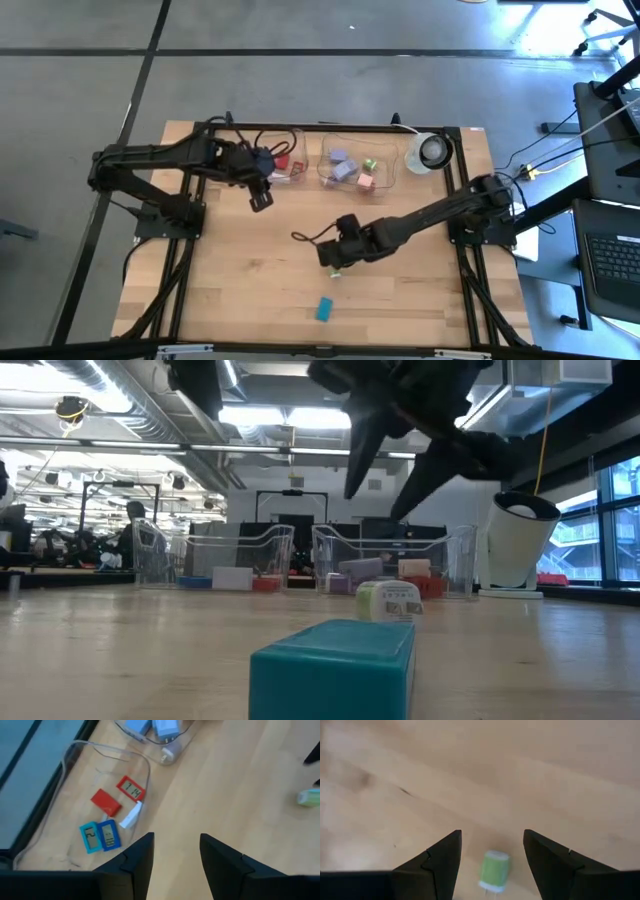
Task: Pick & Place Office items
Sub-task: Put the green charger adapter into the right transparent bin
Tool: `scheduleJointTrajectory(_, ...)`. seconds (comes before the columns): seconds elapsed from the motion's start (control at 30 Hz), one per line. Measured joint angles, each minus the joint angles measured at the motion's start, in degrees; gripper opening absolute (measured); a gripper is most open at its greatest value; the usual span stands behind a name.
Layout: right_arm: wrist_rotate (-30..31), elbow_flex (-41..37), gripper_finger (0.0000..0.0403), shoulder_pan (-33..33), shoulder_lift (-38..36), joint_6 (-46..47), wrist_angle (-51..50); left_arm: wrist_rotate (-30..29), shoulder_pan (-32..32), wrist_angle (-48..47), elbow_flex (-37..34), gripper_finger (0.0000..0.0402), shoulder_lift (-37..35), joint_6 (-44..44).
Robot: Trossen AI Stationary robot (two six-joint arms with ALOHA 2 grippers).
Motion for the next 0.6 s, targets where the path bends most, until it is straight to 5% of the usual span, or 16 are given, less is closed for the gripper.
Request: scheduleJointTrajectory(0.6, 0.76, 0.02, 0.0217, 6.07, 9.15, 11.56, 5.09, 1.11, -10.79, 0.32, 0.00, 0.0150, 0.01, -12.50)
